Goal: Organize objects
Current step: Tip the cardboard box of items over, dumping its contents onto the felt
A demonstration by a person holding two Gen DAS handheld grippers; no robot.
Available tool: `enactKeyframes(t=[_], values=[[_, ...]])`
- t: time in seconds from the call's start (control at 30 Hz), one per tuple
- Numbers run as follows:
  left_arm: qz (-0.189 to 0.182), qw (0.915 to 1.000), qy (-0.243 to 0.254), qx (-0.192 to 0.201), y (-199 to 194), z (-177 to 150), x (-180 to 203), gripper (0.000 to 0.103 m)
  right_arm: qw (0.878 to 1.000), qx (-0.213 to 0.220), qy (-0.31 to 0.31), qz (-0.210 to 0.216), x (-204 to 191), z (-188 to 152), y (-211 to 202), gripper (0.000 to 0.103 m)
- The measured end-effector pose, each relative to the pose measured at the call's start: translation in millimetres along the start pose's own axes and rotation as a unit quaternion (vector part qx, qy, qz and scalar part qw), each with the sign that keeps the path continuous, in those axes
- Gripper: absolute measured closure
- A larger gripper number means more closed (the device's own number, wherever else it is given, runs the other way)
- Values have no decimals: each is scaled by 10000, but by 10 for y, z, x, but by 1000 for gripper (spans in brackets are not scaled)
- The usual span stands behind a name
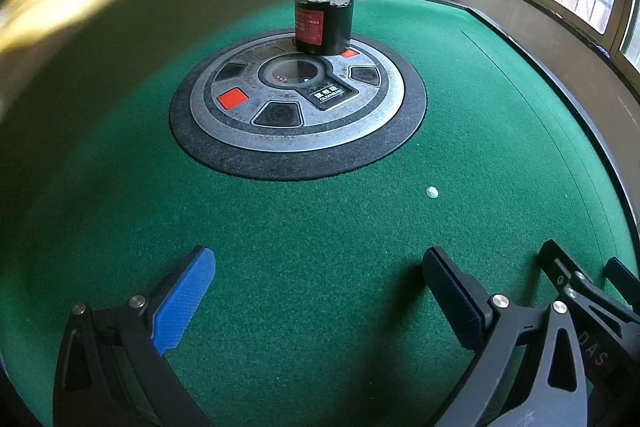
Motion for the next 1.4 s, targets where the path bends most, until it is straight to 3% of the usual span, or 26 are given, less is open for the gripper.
enactKeyframes(t=[1.4], values=[[8,10000,-6,9,-28,26,-65,0,10000,-2,-9,-5,28,-32,-99,0]])
Point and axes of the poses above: each gripper's, at about its wrist camera, not at the fingertips, and y roughly the way its jaws point, x to its right, z to its top, the point moved 1 cm from there along y, roughly the way its jaws point, and after that the axes turned 11 degrees about x, right-handed, at the moved point
